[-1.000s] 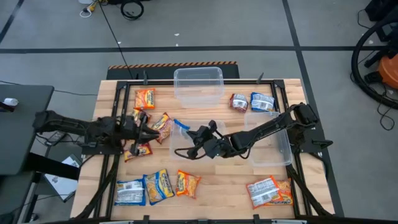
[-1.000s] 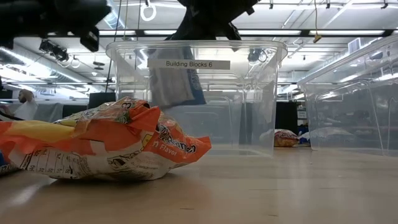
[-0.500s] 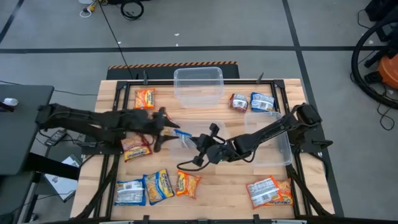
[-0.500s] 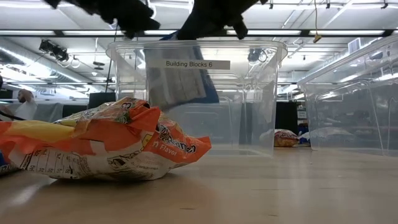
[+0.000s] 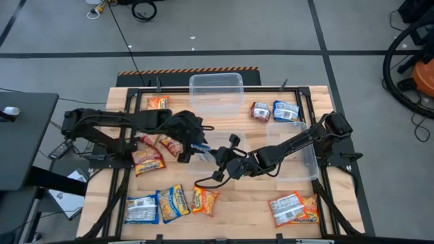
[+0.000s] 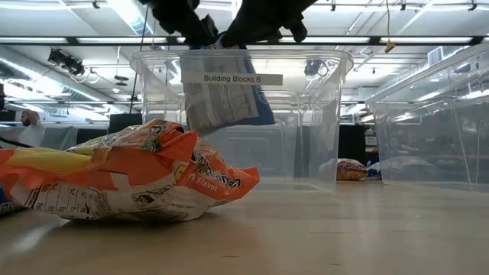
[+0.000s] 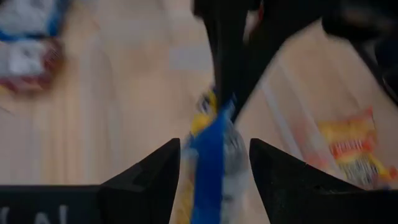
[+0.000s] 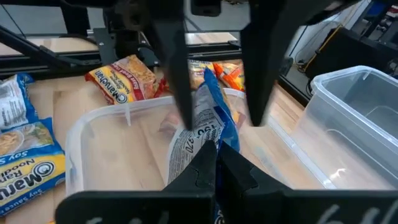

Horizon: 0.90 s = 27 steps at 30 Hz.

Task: Sort Maruchan noodles
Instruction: Put the blue noodle pack into the bottom left transparent bin

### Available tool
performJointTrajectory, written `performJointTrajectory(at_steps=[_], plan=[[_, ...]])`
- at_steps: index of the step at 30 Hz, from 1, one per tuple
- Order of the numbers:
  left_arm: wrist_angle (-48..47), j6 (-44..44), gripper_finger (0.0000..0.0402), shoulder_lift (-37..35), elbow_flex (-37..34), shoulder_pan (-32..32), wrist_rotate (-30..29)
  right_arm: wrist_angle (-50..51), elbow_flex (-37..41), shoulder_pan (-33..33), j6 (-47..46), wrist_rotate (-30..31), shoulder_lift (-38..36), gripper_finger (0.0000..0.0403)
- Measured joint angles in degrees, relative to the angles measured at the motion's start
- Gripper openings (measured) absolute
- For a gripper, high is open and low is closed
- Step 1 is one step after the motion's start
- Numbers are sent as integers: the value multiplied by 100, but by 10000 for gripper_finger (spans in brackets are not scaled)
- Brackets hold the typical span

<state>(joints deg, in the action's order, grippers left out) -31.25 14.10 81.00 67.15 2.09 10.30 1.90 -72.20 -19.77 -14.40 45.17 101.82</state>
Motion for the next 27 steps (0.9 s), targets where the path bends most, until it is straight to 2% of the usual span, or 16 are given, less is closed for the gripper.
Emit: performJointTrajectory(at_steps=[3,7,11,17,22,27], plan=[[-363,177,192,124,125,37,-8,-25,0,0,-38,4,0,7],[-129,249,173,205,128,42,-274,-65,0,6,-38,-25,0,7],[-98,481,152,266,132,68,-278,-68,1,27,-43,-123,0,7],[-237,1282,93,333,132,-14,-297,-179,9,35,-83,-131,0,20],[-294,1784,12,290,182,-94,-321,-217,9,33,-102,-133,-2,60],[-409,2265,8,290,312,-92,-530,-184,9,-19,73,-130,-186,129]])
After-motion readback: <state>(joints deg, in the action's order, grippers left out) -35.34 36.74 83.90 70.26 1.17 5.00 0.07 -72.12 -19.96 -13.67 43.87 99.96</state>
